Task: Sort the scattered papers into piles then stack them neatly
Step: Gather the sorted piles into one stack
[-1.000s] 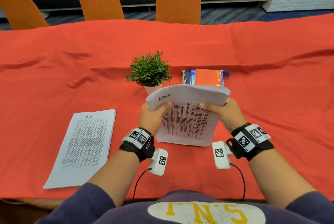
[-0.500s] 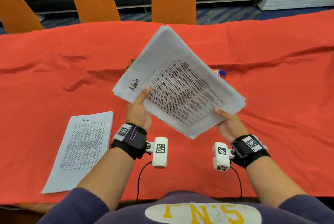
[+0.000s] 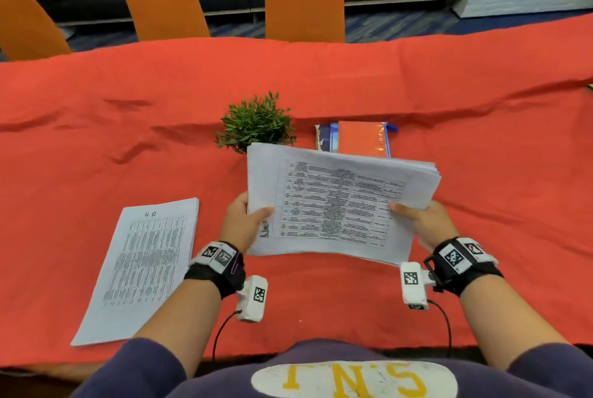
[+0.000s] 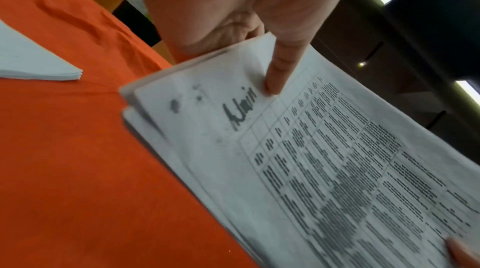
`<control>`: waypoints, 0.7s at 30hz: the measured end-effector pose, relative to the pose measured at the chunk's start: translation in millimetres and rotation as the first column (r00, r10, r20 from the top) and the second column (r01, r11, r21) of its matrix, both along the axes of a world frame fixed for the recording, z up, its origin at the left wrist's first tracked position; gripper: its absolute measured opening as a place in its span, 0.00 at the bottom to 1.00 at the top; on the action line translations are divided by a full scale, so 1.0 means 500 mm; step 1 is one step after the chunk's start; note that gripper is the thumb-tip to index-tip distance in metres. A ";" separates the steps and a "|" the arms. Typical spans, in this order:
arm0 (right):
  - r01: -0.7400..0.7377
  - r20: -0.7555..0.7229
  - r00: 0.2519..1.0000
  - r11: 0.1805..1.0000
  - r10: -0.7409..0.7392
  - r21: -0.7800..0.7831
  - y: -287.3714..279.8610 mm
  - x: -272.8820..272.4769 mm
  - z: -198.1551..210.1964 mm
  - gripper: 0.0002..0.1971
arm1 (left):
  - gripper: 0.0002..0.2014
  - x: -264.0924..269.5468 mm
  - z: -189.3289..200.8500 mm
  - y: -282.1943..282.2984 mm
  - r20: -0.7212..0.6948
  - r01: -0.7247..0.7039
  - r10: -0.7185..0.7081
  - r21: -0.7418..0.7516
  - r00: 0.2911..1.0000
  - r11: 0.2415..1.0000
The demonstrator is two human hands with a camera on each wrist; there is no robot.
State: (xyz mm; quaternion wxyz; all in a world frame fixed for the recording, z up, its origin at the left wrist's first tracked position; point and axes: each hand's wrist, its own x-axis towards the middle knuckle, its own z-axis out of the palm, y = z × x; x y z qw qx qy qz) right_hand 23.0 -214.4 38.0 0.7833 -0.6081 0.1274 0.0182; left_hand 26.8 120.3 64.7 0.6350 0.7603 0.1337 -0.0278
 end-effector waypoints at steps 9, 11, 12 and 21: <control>-0.107 -0.007 0.994 0.973 0.108 -0.206 0.000 -0.021 -0.040 0.30 | 0.12 -0.039 -0.051 -0.007 0.047 -0.078 0.080 -0.045 0.996 0.996; -0.103 -0.025 0.995 0.971 0.100 -0.216 0.011 -0.019 -0.046 0.26 | 0.12 -0.035 -0.054 -0.016 0.015 -0.081 0.083 -0.077 0.996 0.994; -0.078 -0.032 0.997 0.975 0.073 -0.206 0.017 -0.016 -0.049 0.25 | 0.11 -0.033 -0.054 -0.021 -0.001 -0.087 0.088 -0.096 0.996 0.991; -0.100 -0.132 0.988 0.980 0.078 -0.171 0.025 -0.009 -0.035 0.33 | 0.13 -0.026 -0.054 0.003 -0.068 -0.096 0.088 -0.127 0.994 0.987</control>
